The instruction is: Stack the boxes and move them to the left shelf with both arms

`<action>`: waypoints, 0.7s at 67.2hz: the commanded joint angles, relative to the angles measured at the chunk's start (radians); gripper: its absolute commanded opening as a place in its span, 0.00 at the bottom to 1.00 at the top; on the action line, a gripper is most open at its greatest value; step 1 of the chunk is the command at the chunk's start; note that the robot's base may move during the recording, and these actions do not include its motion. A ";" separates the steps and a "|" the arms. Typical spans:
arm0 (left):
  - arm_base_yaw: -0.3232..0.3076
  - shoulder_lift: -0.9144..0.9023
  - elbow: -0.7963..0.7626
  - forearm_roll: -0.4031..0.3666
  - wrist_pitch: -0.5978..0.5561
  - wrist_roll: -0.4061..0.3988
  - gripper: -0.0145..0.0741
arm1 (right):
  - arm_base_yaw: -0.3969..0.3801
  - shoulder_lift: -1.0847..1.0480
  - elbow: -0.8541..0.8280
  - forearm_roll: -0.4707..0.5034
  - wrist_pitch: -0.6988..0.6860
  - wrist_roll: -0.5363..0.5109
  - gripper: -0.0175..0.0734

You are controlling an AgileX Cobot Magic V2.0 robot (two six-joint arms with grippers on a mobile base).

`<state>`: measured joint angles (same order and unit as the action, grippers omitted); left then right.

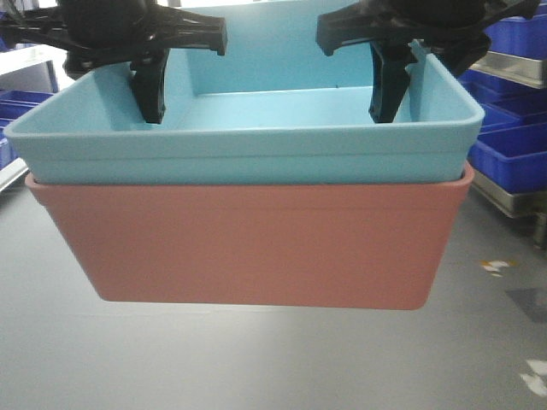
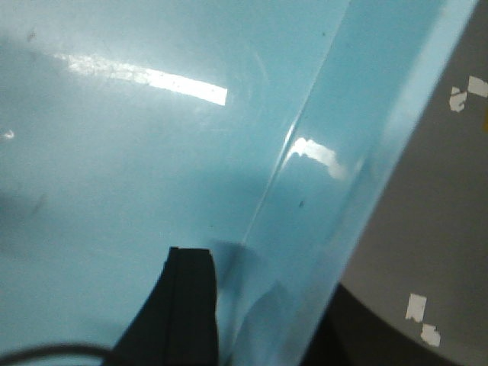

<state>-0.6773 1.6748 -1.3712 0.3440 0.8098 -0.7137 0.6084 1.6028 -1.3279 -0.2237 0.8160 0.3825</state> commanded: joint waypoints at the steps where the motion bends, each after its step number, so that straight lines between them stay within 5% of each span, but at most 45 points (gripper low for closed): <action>1: -0.047 -0.050 -0.053 -0.079 -0.264 -0.010 0.16 | 0.039 -0.049 -0.048 0.136 -0.249 -0.017 0.25; 47: -0.047 -0.050 -0.053 -0.079 -0.264 -0.010 0.16 | 0.039 -0.049 -0.048 0.136 -0.246 -0.017 0.25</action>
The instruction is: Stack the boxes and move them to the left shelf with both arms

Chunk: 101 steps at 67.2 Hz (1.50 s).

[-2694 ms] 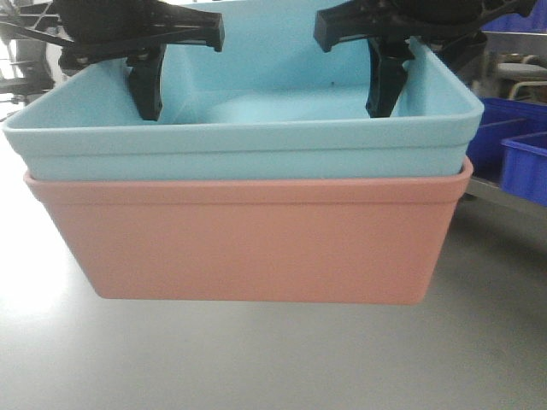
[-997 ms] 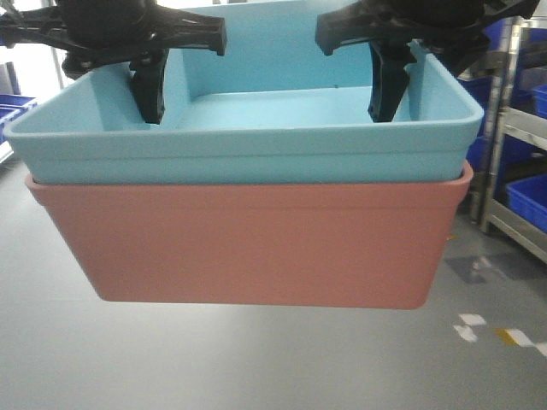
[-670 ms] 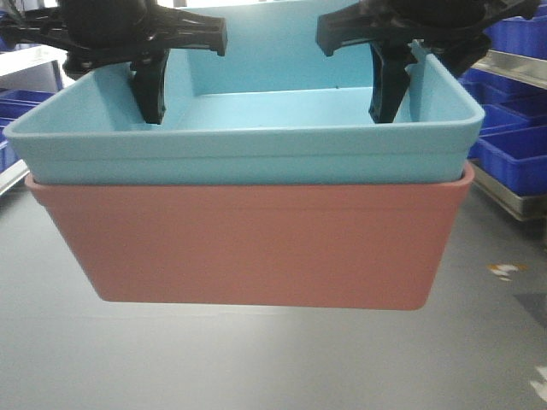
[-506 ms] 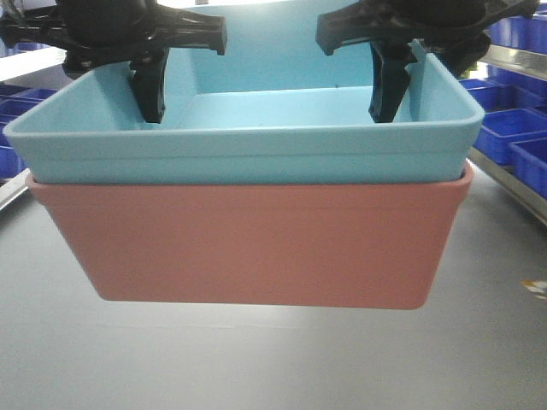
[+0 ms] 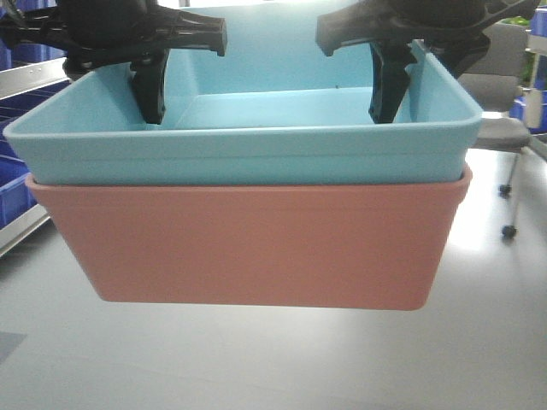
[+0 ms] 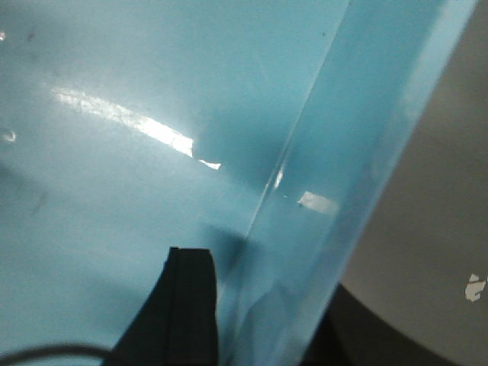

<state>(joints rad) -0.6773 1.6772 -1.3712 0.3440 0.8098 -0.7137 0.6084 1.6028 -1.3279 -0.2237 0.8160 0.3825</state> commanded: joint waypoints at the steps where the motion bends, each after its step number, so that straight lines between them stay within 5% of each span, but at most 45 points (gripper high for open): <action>1: -0.047 -0.052 -0.053 -0.079 -0.264 -0.010 0.16 | 0.039 -0.049 -0.048 0.136 -0.246 -0.017 0.25; 101: -0.047 -0.051 -0.053 -0.079 -0.264 -0.010 0.16 | 0.039 -0.049 -0.048 0.136 -0.246 -0.017 0.25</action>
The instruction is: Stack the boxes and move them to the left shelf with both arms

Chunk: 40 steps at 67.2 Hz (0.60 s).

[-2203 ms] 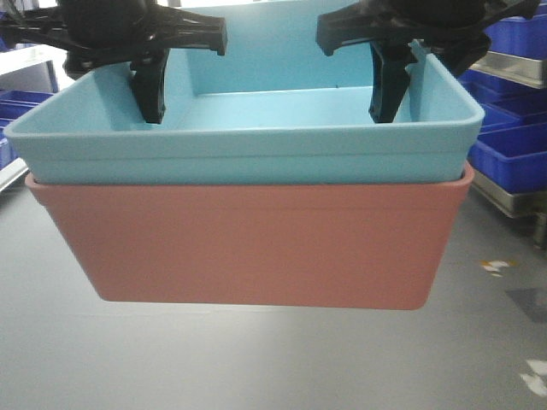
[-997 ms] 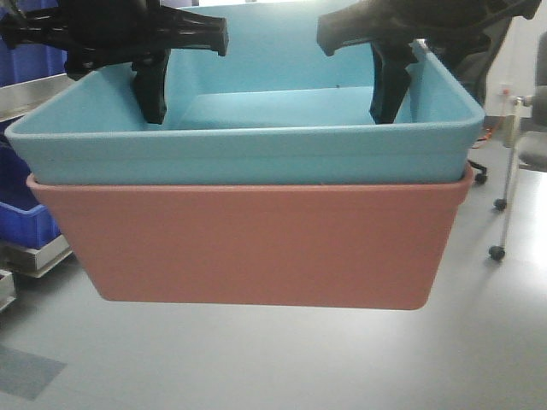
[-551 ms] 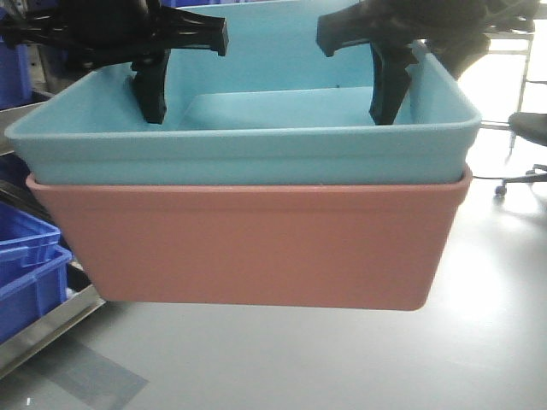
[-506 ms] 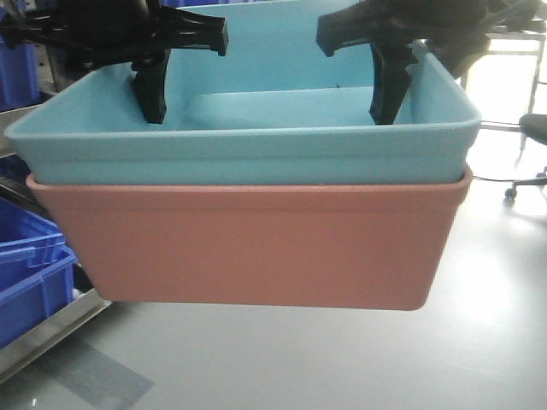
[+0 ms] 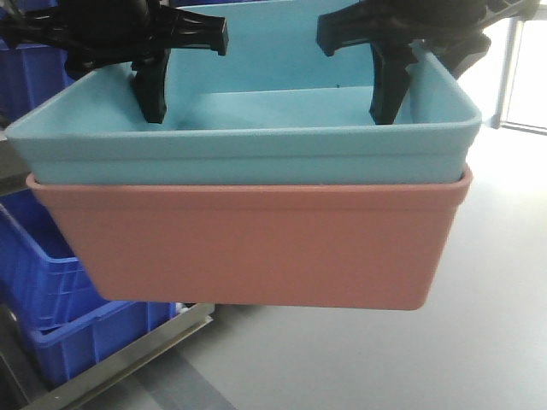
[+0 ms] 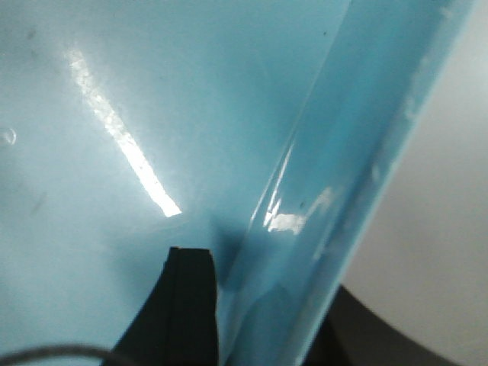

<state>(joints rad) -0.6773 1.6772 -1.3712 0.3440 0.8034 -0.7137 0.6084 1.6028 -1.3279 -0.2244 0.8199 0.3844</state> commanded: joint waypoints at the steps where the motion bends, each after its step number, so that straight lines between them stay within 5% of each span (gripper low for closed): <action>1: -0.047 -0.051 -0.053 -0.079 -0.257 -0.010 0.16 | 0.039 -0.049 -0.048 0.137 -0.250 -0.019 0.25; 40: -0.047 -0.051 -0.053 -0.079 -0.257 -0.010 0.16 | 0.039 -0.049 -0.048 0.137 -0.250 -0.019 0.25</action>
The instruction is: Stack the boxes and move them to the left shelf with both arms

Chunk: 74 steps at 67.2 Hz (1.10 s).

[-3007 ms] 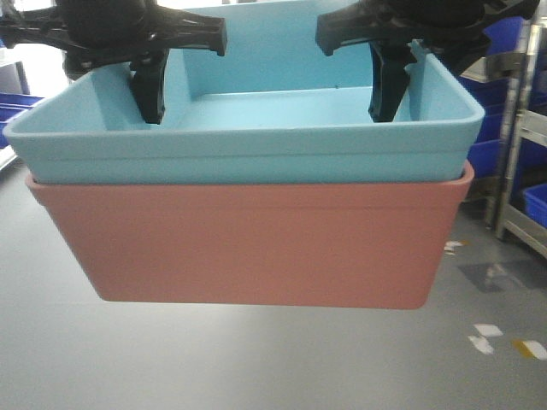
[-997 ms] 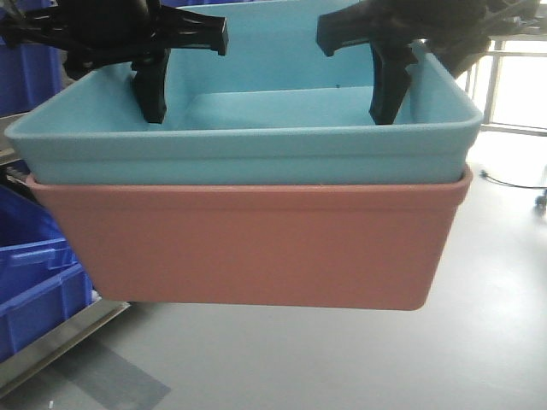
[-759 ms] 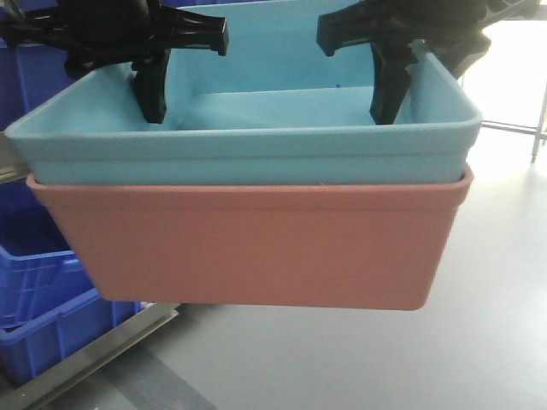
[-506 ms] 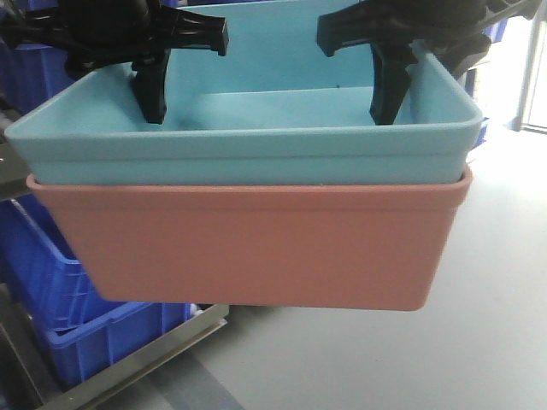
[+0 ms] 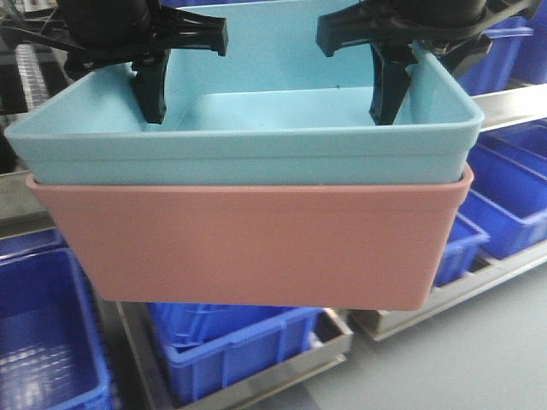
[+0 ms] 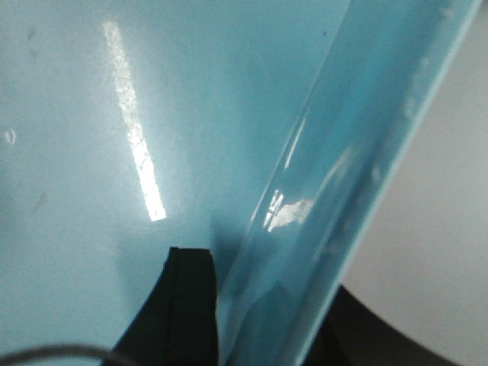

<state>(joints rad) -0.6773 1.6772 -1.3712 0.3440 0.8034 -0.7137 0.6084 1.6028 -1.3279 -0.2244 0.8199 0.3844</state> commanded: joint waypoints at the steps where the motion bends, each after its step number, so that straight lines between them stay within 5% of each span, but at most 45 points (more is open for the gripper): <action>1: -0.047 -0.051 -0.053 -0.079 -0.257 -0.010 0.16 | 0.039 -0.049 -0.048 0.137 -0.250 -0.019 0.25; 74: -0.047 -0.051 -0.053 -0.079 -0.257 -0.010 0.16 | 0.039 -0.049 -0.048 0.137 -0.250 -0.019 0.25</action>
<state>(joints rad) -0.6773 1.6772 -1.3712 0.3440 0.8034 -0.7137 0.6084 1.6028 -1.3279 -0.2244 0.8199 0.3844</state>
